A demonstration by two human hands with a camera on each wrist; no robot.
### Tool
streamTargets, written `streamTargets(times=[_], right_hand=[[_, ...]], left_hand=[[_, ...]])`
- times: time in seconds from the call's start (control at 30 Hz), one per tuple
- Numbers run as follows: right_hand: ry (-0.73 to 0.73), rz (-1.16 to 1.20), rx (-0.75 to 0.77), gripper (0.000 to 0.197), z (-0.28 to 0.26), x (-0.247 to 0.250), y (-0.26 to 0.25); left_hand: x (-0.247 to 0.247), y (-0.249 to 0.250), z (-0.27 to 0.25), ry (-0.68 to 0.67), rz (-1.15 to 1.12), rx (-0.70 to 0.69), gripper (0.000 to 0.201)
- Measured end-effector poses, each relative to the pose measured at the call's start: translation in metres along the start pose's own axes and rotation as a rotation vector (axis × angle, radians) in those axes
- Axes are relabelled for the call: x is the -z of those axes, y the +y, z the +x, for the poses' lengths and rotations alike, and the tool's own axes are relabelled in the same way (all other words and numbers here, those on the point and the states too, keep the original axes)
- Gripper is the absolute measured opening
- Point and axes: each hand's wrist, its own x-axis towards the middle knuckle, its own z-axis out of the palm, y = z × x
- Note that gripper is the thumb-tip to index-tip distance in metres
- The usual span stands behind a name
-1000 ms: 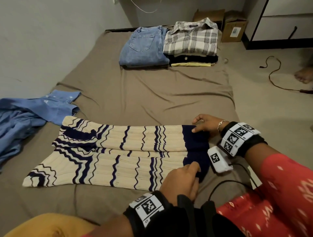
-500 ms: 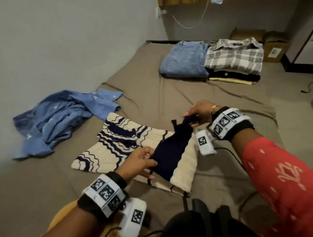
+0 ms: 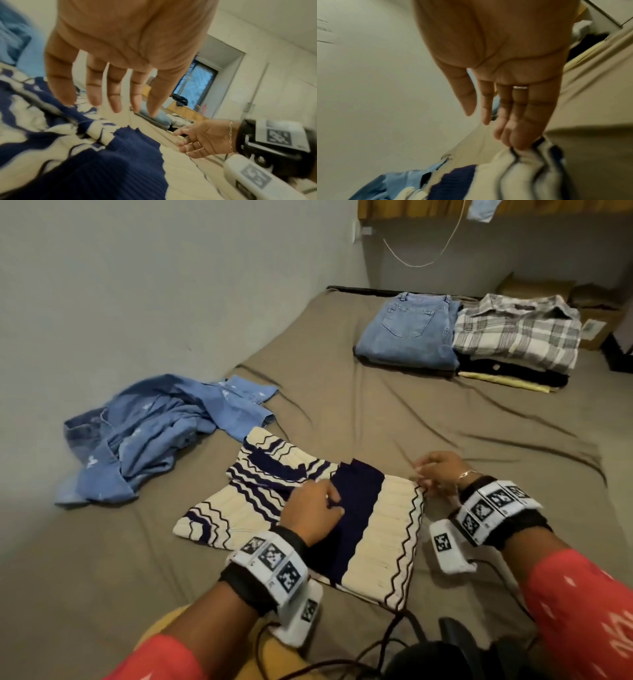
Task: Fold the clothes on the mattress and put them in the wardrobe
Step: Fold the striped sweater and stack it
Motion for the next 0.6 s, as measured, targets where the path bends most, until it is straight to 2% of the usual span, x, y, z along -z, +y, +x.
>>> streamTargets(times=[0.07,0.1,0.2,0.27,0.3,0.33,0.43,0.53,0.6], right_hand=[[-0.022,0.035,-0.11,0.031,-0.002,0.01,0.017],[-0.07,0.085,-0.158,0.036,-0.003,0.011,0.023],[-0.05,0.066,-0.224,0.033,-0.008,0.004,0.027],[-0.034,0.007,-0.219,0.031,-0.012,-0.004,0.024],[-0.034,-0.034,-0.208,0.031,-0.01,-0.007,0.024],[-0.037,-0.082,-0.197,0.031,-0.01,-0.009,0.022],[-0.02,-0.163,-0.141,0.027,-0.009,-0.013,0.021],[0.031,-0.17,-0.078,0.027,-0.01,-0.008,0.017],[0.056,-0.163,-0.068,0.028,-0.021,0.002,0.007]], left_hand=[[-0.023,0.02,-0.013,-0.123,0.025,-0.077,0.014],[-0.037,0.029,-0.021,-0.181,0.085,-0.098,0.024],[-0.077,0.048,-0.042,-0.279,0.27,-0.125,0.053],[-0.097,0.052,-0.053,-0.251,0.35,-0.125,0.064],[-0.095,0.057,-0.058,-0.328,0.332,-0.069,0.07],[-0.095,0.059,-0.061,-0.306,0.359,-0.071,0.071],[-0.102,0.062,-0.057,-0.254,0.381,-0.109,0.037],[-0.093,0.065,-0.056,-0.291,0.329,-0.173,0.041],[-0.084,0.071,-0.059,-0.312,0.216,-0.207,0.04]])
